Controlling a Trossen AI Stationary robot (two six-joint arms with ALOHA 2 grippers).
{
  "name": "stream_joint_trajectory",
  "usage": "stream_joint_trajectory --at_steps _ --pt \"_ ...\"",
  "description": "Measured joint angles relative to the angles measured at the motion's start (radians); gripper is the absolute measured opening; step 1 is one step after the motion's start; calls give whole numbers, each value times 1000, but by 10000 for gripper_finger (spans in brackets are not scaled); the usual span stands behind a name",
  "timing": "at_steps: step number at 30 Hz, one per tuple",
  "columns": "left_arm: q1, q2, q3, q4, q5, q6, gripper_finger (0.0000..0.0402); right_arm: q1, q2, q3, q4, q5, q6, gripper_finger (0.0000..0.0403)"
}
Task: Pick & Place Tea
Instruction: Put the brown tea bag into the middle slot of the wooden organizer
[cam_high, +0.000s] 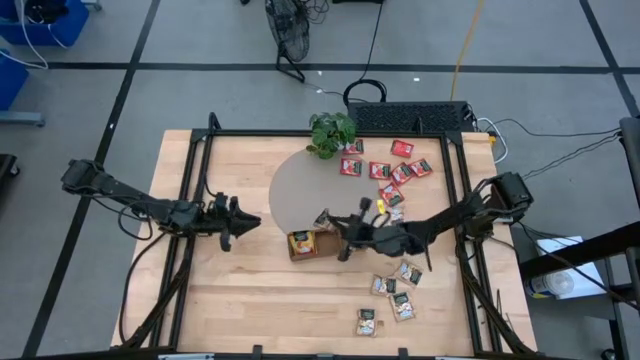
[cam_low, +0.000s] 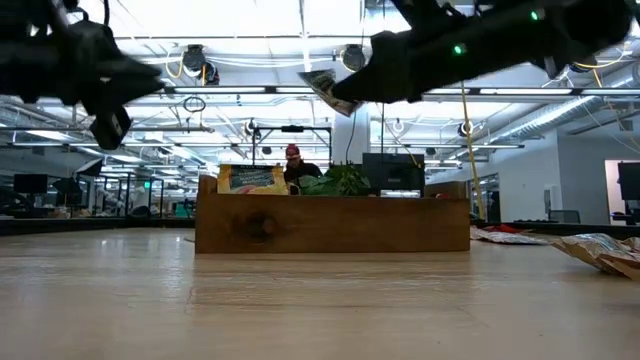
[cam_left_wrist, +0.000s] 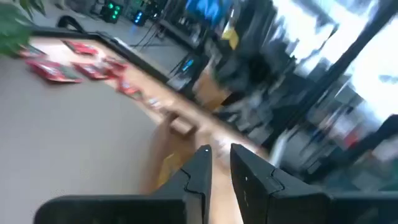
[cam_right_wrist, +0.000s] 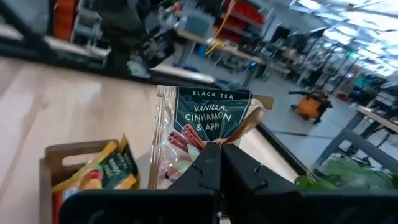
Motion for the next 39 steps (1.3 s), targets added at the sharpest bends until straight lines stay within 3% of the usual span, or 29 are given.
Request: stream_joint_trajectory --at_steps 5,16,19,23,31,39 --pt "0 0 1 45 2 -110 63 3 42 -37 152 5 1 0" --pt "0 0 1 68 -8 -54 63 -56 53 -37 179 -30 32 0" --pt "0 0 1 70 -69 -1 63 -58 53 -37 163 -26 34 0" --pt "0 0 1 48 -223 179 63 -58 53 -37 184 0 26 0" --pt "18 0 1 39 -309 268 63 -83 53 -37 165 -2 54 0" --pt "76 0 1 61 -384 107 63 -82 53 -37 155 -5 5 0"
